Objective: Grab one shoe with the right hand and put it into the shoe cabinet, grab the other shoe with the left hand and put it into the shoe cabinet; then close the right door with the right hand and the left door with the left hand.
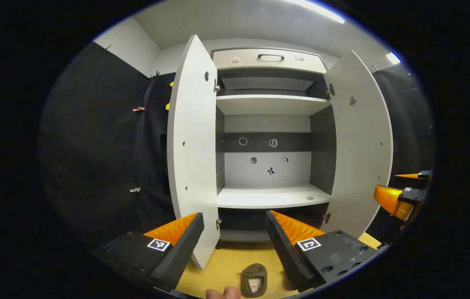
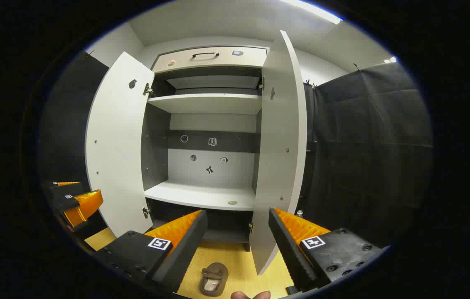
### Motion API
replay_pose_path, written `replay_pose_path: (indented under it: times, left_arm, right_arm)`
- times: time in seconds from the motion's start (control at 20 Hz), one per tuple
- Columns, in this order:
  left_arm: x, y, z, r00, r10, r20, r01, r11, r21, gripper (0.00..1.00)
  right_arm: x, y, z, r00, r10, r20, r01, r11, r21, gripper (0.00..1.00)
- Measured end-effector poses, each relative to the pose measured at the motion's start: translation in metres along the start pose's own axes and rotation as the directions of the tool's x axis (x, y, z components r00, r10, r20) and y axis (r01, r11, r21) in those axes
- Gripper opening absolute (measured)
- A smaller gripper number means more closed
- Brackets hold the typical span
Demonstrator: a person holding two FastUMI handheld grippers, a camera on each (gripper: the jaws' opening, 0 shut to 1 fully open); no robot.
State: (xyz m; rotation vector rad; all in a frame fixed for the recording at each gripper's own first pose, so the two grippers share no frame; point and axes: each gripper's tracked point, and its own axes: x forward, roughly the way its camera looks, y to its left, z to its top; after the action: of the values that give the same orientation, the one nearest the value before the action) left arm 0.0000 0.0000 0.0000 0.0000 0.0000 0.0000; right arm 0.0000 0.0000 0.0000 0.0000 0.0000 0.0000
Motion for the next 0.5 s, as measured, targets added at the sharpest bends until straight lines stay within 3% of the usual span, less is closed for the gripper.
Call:
replay_pose_path:
  times: [0.5]
  left_arm:
    - [-0.0021,-0.0006,0.0028,1.0,-0.007,0.016,0.007,0.999,0.034,0.95]
  right_arm:
    - [-0.0018,0.0034,-0.0065,1.0,0.0,-0.025,0.0,1.0,0.015,0.98]
